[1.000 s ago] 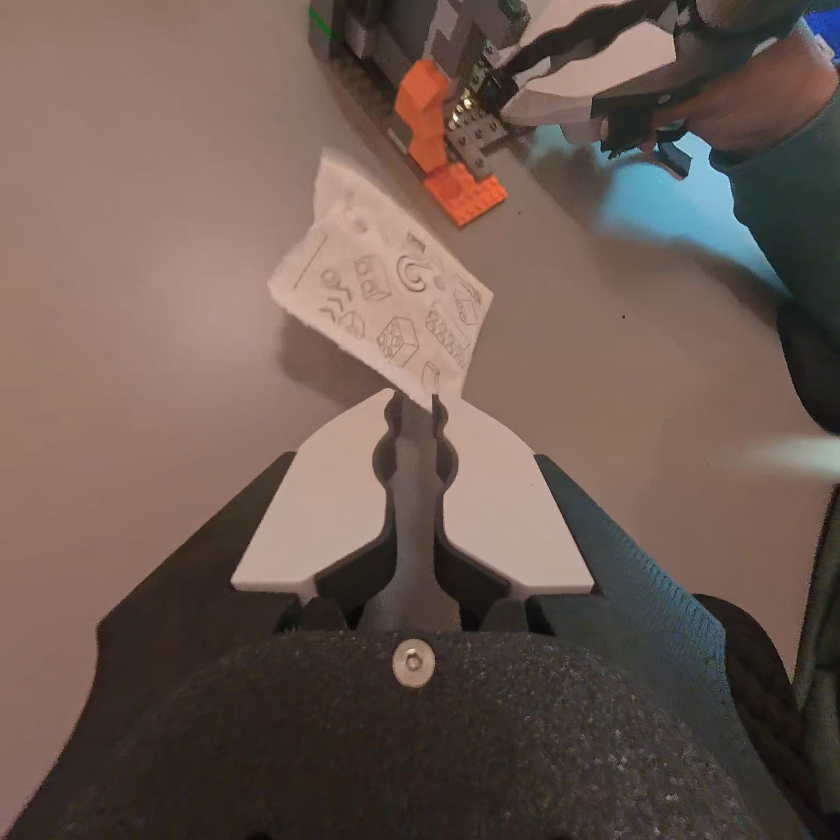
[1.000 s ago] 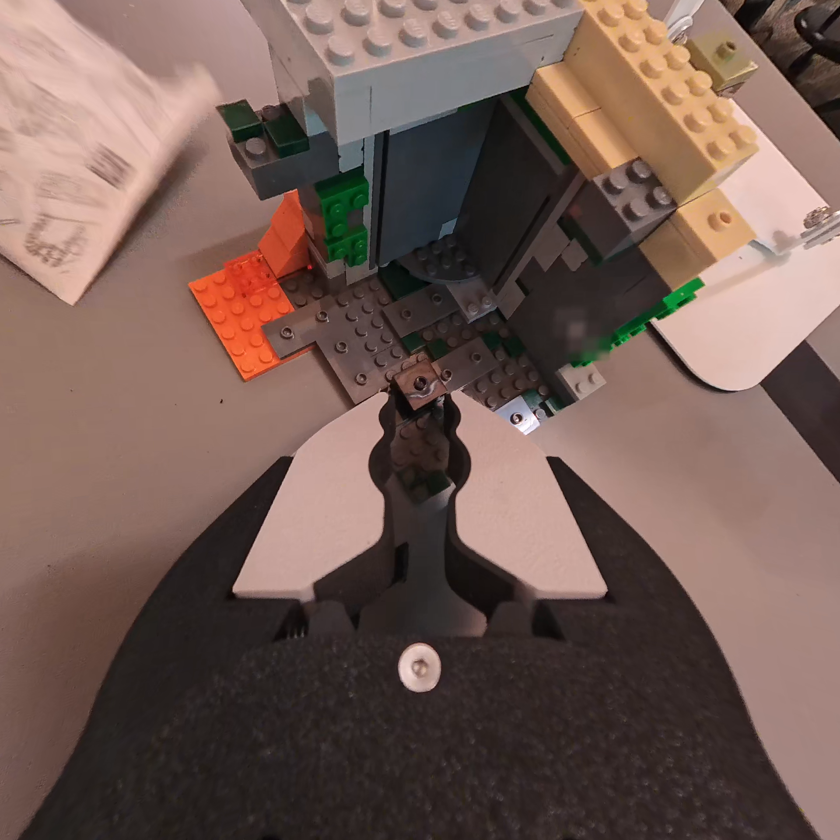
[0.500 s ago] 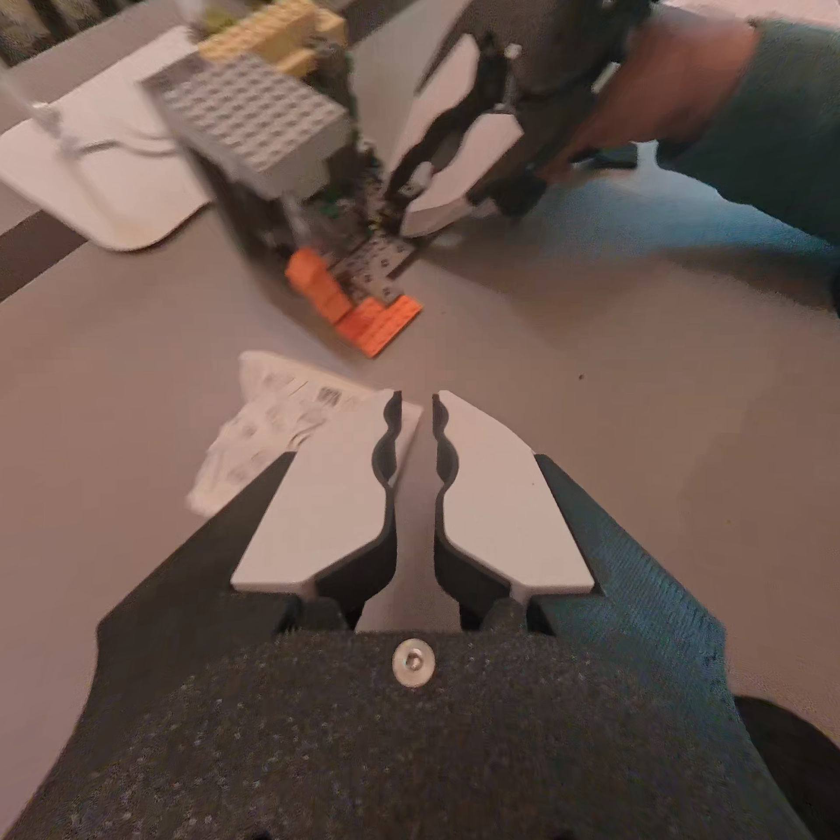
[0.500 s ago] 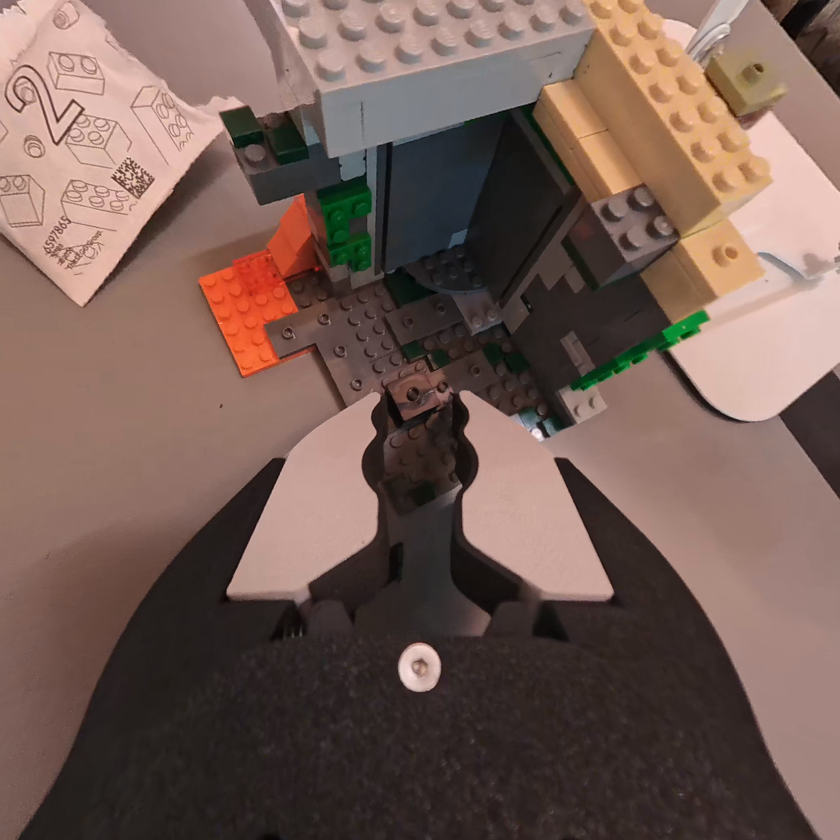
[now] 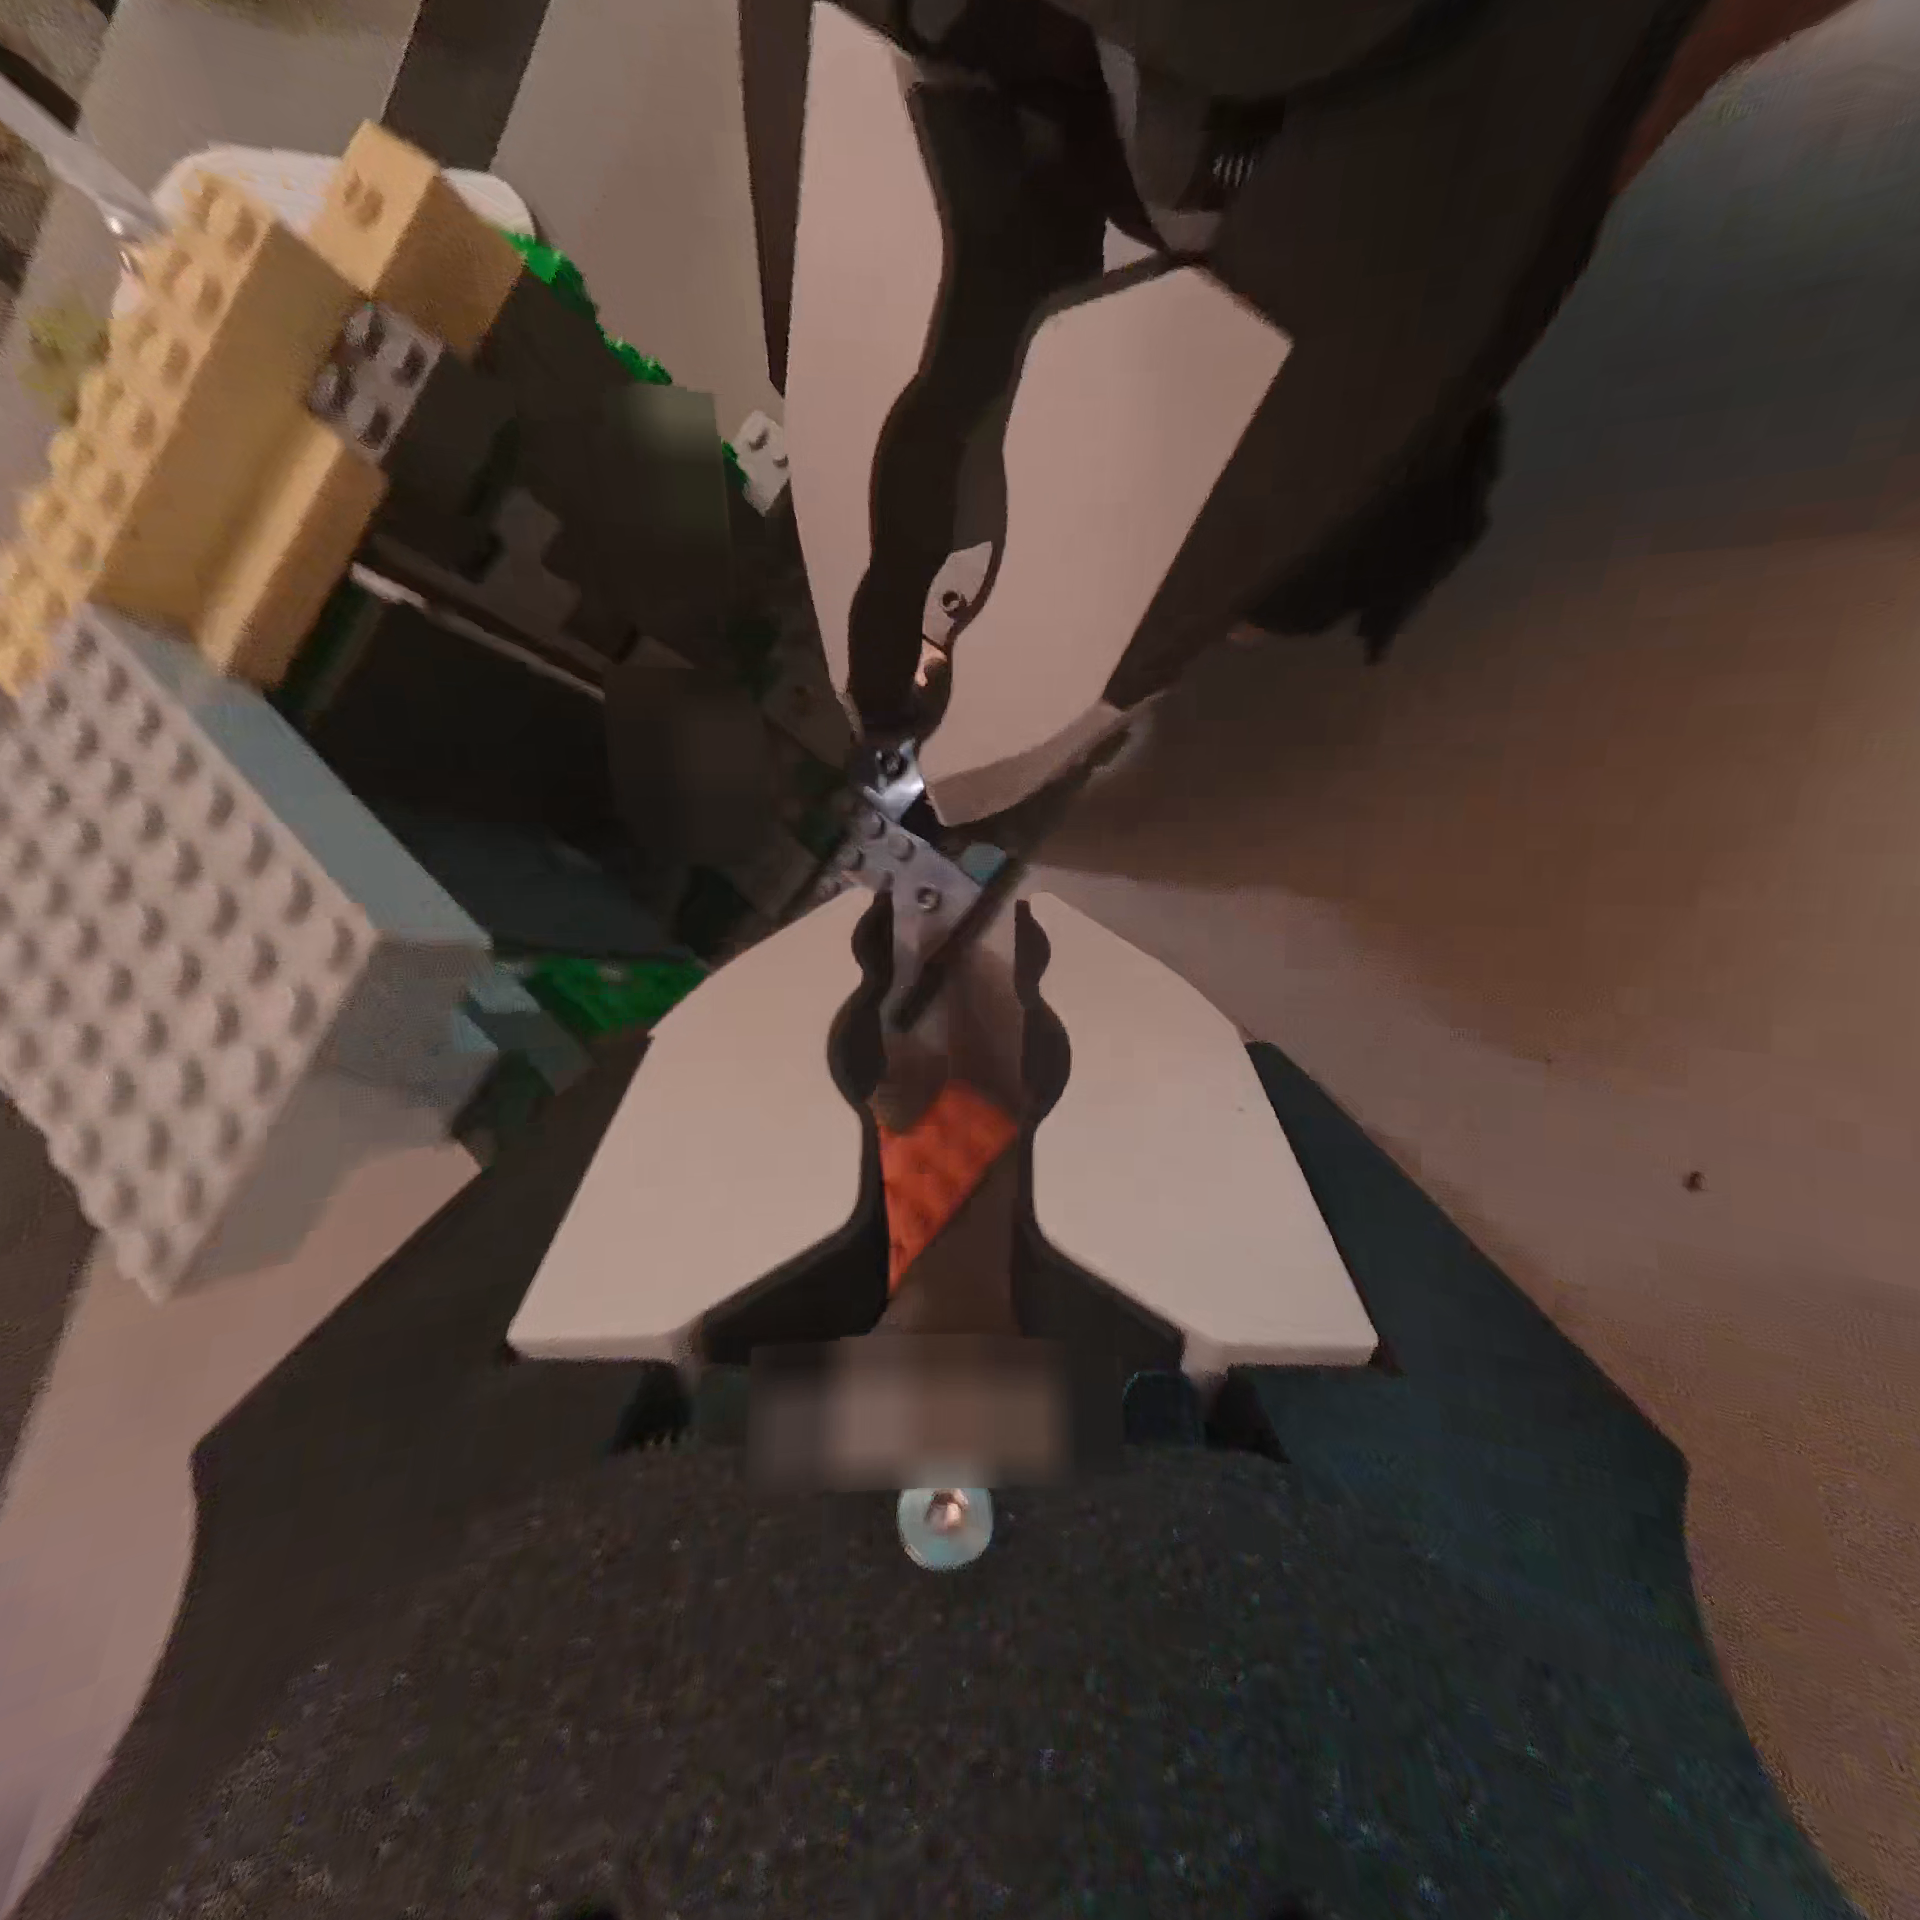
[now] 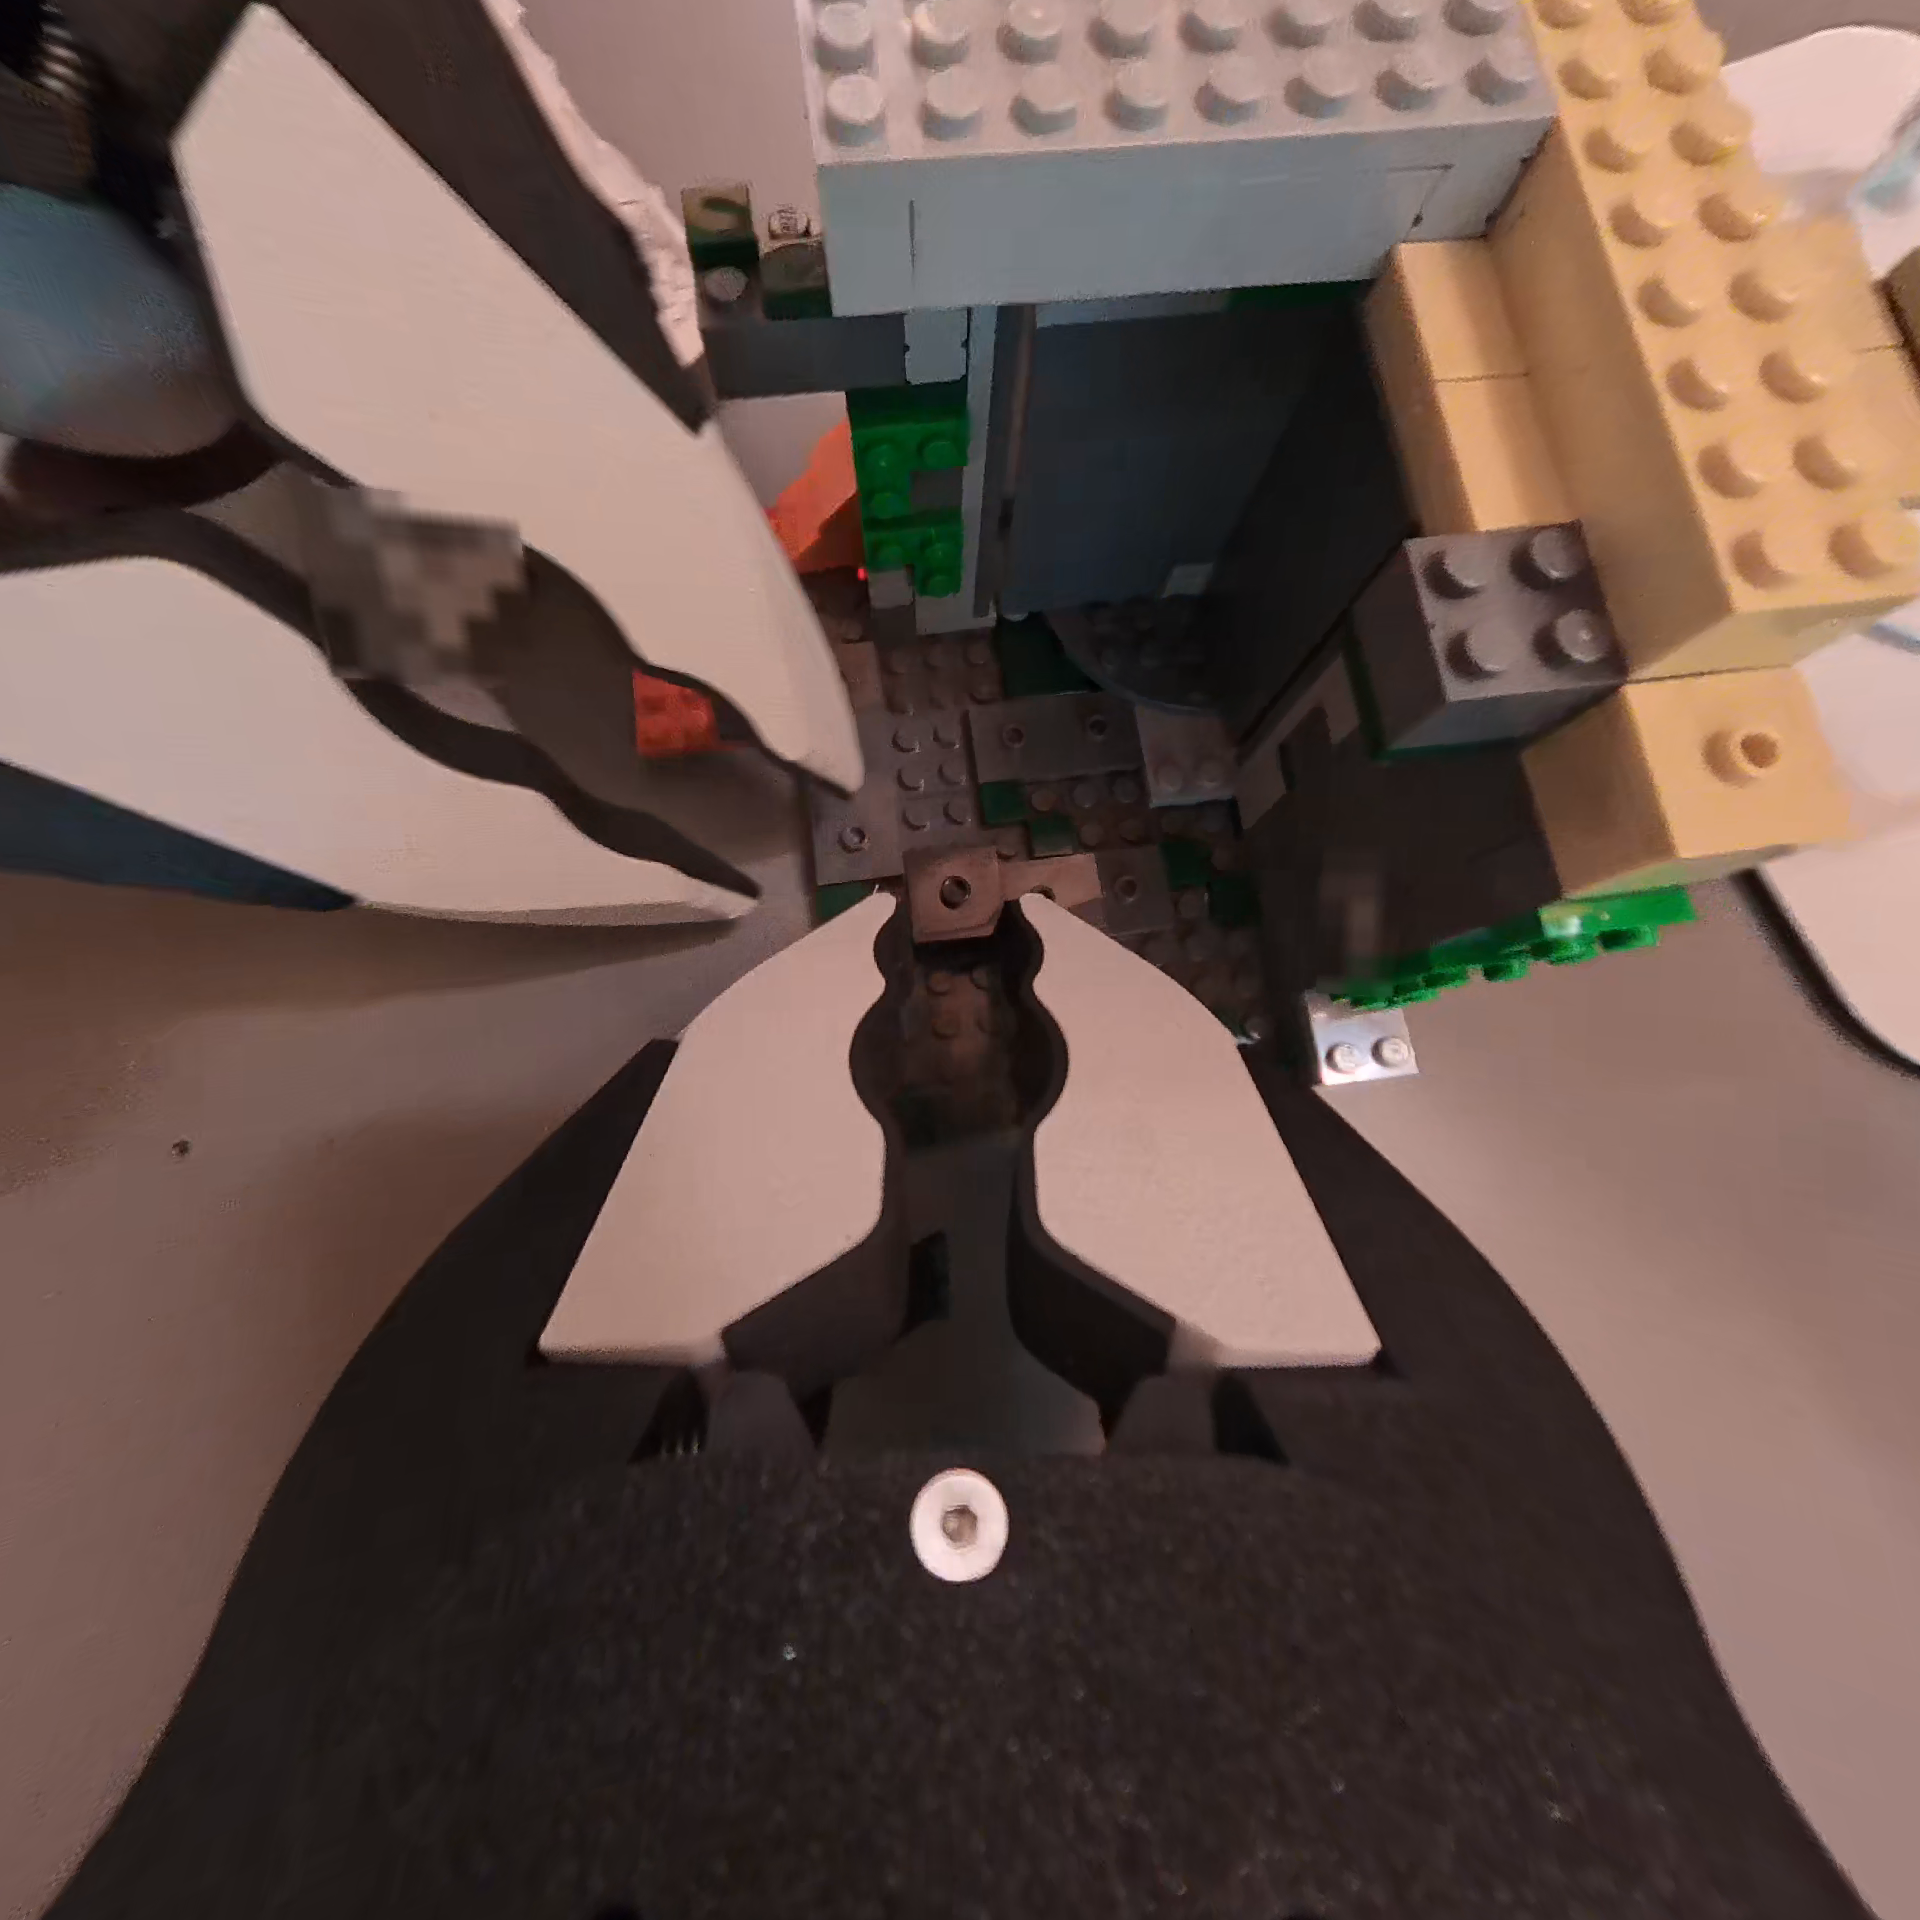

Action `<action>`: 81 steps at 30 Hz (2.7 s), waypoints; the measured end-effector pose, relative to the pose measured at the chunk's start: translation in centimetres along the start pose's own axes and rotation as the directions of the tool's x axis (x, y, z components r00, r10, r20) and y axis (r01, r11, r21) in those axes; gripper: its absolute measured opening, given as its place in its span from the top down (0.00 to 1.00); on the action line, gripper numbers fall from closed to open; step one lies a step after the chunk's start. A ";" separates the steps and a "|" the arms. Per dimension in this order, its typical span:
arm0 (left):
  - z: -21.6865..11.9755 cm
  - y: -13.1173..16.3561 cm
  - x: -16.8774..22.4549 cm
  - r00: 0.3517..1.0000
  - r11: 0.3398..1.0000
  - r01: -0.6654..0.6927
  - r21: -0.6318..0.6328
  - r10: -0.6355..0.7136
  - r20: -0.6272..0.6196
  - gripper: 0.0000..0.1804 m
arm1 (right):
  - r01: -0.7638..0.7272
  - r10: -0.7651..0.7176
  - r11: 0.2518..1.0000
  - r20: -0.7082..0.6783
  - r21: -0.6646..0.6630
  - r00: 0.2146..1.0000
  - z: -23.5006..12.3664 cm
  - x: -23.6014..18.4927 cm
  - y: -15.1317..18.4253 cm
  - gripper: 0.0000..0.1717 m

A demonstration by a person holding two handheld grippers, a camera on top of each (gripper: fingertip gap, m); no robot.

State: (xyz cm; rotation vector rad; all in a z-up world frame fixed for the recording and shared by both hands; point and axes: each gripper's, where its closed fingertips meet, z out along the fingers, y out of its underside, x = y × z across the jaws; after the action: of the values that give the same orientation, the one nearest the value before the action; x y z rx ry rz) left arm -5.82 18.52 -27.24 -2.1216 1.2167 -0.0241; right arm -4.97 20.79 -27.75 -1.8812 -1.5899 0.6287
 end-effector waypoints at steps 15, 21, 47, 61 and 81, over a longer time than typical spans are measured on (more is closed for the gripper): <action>0.4 0.6 1.1 0.987 0.985 -0.160 -0.060 0.161 0.012 0.92 | -0.292 0.269 0.955 0.261 0.056 0.927 -1.2 -1.6 -0.3 0.91; 0.4 0.6 1.2 0.993 0.993 -0.116 -0.037 0.116 -0.005 0.93 | -0.357 0.285 0.923 0.368 0.145 0.885 -3.4 -2.0 -2.0 0.91; -4.5 2.2 2.6 0.998 0.987 -0.023 0.159 0.013 0.065 0.90 | 0.185 -0.189 0.982 0.309 0.044 0.932 -2.8 -7.8 0.2 0.74; -2.7 1.7 2.2 0.993 0.988 0.006 0.156 -0.024 0.115 0.90 | 0.035 -0.035 0.999 -0.054 -0.017 0.998 -0.5 -1.2 0.3 0.86; 0.0 0.8 1.3 0.996 0.999 0.001 0.046 -0.006 0.089 0.92 | -0.057 0.058 0.998 0.020 -0.039 0.998 -0.4 -1.8 0.4 0.91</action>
State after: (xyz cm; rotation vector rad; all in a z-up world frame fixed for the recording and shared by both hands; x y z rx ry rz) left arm -5.66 17.23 -28.14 -2.0628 1.1495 0.0403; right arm -4.75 18.91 -27.74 -1.9603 -1.5767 0.6492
